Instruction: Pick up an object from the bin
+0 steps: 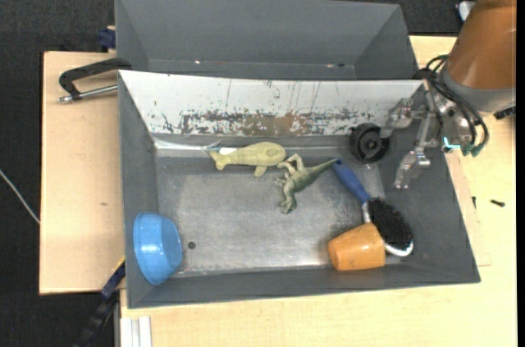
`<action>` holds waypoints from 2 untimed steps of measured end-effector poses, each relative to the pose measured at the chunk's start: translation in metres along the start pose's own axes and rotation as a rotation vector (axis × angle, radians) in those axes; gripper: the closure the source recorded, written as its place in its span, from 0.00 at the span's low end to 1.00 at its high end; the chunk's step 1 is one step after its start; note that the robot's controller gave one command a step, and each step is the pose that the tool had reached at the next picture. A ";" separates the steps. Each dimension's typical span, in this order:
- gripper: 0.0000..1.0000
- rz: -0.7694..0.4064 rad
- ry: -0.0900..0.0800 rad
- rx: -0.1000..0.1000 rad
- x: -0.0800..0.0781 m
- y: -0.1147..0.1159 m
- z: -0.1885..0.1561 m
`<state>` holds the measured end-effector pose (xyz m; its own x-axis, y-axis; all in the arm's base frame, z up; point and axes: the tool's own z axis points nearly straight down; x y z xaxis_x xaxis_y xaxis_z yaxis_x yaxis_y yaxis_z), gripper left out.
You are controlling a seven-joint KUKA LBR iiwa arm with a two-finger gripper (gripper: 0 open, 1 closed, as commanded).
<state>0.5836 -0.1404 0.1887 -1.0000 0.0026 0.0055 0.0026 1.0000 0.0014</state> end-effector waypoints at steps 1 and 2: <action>0.00 0.174 -0.009 0.001 -0.018 -0.001 0.086; 1.00 0.173 -0.007 0.001 -0.017 0.000 0.090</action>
Offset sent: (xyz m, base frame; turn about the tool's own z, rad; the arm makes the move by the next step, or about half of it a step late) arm 0.0170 -0.0007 -0.1037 0.1780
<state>0.6000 -0.1406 0.0982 -0.9845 0.1752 -0.0017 0.1752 0.9845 0.0003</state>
